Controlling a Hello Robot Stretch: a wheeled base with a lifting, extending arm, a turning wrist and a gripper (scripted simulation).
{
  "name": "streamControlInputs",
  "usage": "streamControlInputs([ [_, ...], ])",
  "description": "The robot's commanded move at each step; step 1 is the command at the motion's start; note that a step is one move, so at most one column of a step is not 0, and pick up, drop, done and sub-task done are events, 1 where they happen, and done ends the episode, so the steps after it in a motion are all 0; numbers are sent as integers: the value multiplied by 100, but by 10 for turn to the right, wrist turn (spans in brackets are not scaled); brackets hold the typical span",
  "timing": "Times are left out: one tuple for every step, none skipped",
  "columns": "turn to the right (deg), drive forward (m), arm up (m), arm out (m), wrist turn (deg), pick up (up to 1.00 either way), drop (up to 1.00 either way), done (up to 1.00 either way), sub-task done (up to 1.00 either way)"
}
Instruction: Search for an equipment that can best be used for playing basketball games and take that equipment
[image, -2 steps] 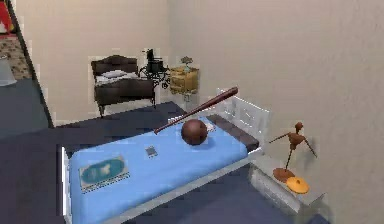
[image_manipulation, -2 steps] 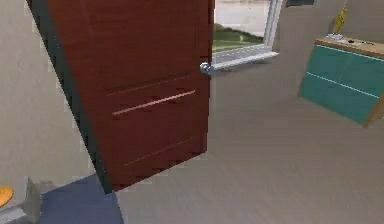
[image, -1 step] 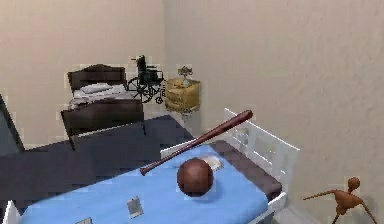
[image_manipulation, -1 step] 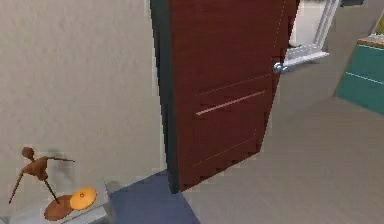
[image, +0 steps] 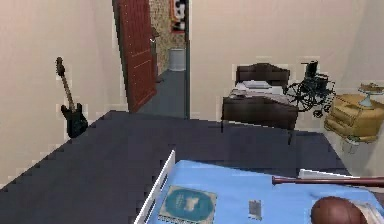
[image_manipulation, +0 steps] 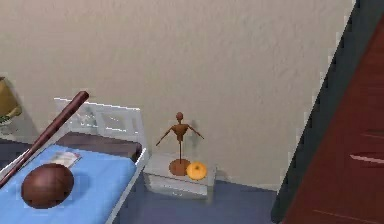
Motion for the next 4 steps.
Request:
streamControlInputs([
  [-390,0,0,0,0,0,0,0,0],
  [450,0,0,0,0,0,0,0,0],
  [450,0,0,0,0,0,0,0,0],
  [0,30,0,0,0,0,0,0,0],
])
